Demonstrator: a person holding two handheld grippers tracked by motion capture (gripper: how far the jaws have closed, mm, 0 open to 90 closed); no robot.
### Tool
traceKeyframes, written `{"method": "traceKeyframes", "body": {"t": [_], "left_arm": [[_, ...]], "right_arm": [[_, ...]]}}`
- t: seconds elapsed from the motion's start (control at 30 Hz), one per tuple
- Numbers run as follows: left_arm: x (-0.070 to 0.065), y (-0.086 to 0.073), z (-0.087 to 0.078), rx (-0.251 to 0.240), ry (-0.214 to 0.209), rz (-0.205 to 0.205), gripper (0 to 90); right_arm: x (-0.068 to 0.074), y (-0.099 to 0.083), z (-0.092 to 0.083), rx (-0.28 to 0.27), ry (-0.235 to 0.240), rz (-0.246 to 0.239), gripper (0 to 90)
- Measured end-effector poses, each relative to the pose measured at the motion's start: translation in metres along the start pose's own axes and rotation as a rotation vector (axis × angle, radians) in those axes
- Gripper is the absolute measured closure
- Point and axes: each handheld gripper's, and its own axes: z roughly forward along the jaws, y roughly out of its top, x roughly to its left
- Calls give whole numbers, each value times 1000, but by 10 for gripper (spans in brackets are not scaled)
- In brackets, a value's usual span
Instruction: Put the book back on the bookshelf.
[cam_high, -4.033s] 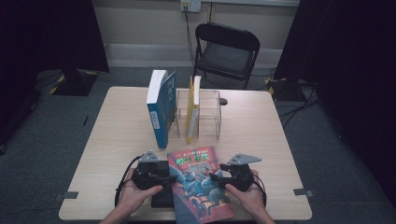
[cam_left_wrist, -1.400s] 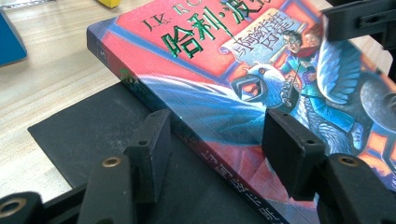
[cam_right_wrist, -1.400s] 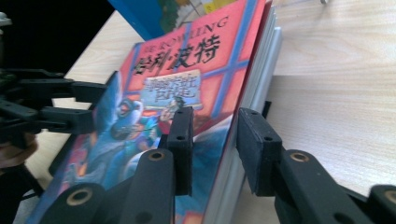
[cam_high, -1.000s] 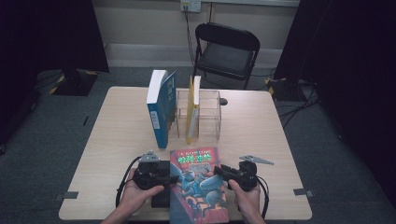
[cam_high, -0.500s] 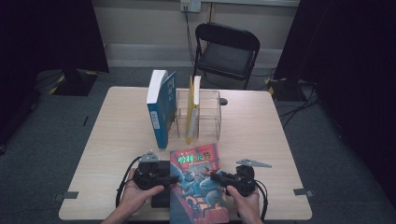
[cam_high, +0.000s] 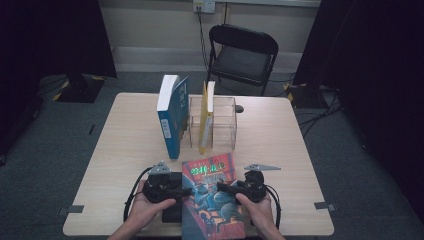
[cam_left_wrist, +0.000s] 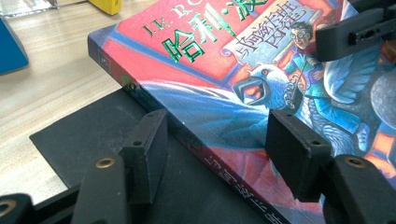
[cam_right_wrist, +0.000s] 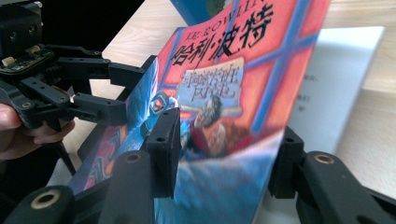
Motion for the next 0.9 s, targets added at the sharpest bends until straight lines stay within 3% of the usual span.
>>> {"method": "traceKeyframes", "body": {"t": [0.23,0.33,0.5,0.67,0.9], "left_arm": [[0,1,2,-10,11,-1,370],[0,0,2,-13,11,3,369],[-1,0,4,-29,28,14,337],[0,-1,5,-38,26,22,324],[1,-2,5,-54,8,18,309]], "right_arm": [[-8,15,15,29,54,-8,588],[-8,16,18,30,62,-5,595],[-9,14,19,33,83,-1,680],[-8,12,17,-11,134,29,801],[1,12,13,-47,122,1,838]]}}
